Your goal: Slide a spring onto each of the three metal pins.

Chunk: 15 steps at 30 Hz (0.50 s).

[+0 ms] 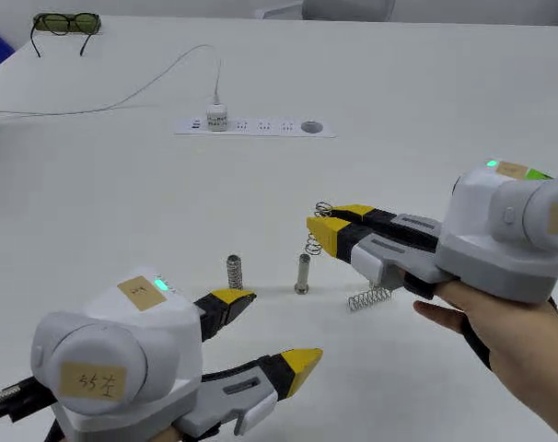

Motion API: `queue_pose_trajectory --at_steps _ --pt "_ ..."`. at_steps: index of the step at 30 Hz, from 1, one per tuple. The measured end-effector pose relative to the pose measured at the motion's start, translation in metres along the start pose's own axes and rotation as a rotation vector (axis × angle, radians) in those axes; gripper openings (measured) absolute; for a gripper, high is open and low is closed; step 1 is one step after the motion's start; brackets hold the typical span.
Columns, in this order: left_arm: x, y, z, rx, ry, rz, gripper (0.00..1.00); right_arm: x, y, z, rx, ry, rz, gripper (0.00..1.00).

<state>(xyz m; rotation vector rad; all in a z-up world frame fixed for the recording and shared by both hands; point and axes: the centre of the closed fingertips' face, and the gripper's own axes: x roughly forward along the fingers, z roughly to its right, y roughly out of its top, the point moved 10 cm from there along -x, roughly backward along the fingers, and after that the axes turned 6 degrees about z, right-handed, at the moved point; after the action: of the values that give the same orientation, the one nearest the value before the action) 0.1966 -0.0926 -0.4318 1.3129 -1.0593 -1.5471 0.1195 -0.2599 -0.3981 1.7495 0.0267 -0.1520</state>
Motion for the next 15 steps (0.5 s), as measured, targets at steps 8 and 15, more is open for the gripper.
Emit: queue_pose_trajectory --at_steps 8,15 --pt "-0.001 -0.002 -0.002 -0.016 0.01 -0.005 0.57 0.009 -0.008 0.005 -0.01 -0.02 -0.021 0.12" --pt "0.0 -0.003 -0.002 -0.028 0.011 -0.01 0.59 0.015 -0.015 0.007 -0.023 -0.035 -0.035 0.12"
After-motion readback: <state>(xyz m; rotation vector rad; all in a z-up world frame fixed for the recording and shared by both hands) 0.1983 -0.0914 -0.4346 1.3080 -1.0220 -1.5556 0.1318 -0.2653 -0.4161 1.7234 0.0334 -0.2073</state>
